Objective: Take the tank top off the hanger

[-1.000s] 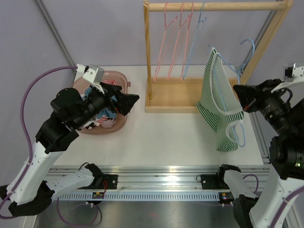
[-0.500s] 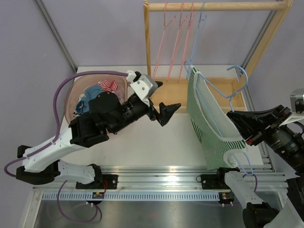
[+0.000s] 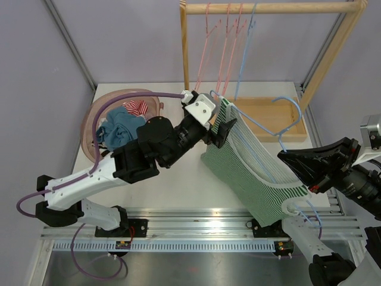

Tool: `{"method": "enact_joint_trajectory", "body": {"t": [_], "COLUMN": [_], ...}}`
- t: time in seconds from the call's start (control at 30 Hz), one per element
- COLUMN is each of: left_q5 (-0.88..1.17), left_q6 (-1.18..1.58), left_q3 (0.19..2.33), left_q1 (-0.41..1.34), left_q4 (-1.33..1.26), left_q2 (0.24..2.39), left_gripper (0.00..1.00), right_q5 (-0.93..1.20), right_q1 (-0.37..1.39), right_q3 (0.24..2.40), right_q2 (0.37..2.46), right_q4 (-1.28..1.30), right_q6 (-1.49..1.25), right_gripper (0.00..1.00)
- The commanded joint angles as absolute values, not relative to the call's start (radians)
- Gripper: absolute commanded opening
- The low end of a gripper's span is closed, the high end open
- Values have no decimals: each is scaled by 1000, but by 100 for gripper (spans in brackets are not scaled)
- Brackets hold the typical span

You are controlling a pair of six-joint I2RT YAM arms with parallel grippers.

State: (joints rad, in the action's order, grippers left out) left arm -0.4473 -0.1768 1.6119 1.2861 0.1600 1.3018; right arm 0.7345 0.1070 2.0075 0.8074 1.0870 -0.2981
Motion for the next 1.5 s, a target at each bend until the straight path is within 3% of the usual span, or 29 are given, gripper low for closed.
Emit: {"method": "enact_joint_trajectory", "body": {"t": [0.0, 0.03, 0.07, 0.1, 0.13, 0.27, 0.33, 0.6, 0.83, 0.93, 1.2, 1.37, 1.47], "left_q5": [-528, -552, -564, -575, -592, -640, -685, -796, -669, -510, 47, 57, 142], "left_q6": [-206, -207, -215, -216, -216, -200, -183, 121, 318, 324, 393, 321, 325], "left_q3": [1638, 1638, 1638, 1637, 1623, 1559, 1528, 1390, 1378, 1318, 1096, 970, 875], "left_q1": [1290, 1290, 1290, 1290, 1290, 1289, 1275, 1045, 856, 856, 922, 1156, 1199], "left_q4": [77, 74, 72, 74, 74, 52, 49, 188, 403, 381, 220, 114, 36], "left_q2": [1324, 1330, 1331, 1333, 1330, 1287, 1250, 1086, 1052, 1009, 908, 882, 884], "left_gripper": [76, 71, 60, 43, 34, 15, 0, 0, 0, 0, 0, 0, 0], "right_q5": [792, 788, 775, 761, 734, 700, 715, 906, 979, 915, 805, 665, 493], "right_q1": [121, 123, 130, 133, 135, 140, 140, 143, 146, 146, 146, 146, 146], "right_q3": [1999, 1997, 1996, 1994, 1990, 1938, 1881, 1703, 1640, 1524, 1015, 914, 815], "right_q2": [801, 801, 799, 799, 798, 804, 805, 785, 756, 694, 538, 574, 563], "right_q4": [1012, 1012, 1017, 1026, 1029, 1039, 1035, 1002, 901, 715, -236, -556, -815], "right_q6": [-325, -316, -311, -305, -293, -265, -241, -164, -175, -259, -698, -821, -864], "right_gripper": [0, 0, 0, 0, 0, 0, 0, 0, 0, 0, 0, 0, 0]}}
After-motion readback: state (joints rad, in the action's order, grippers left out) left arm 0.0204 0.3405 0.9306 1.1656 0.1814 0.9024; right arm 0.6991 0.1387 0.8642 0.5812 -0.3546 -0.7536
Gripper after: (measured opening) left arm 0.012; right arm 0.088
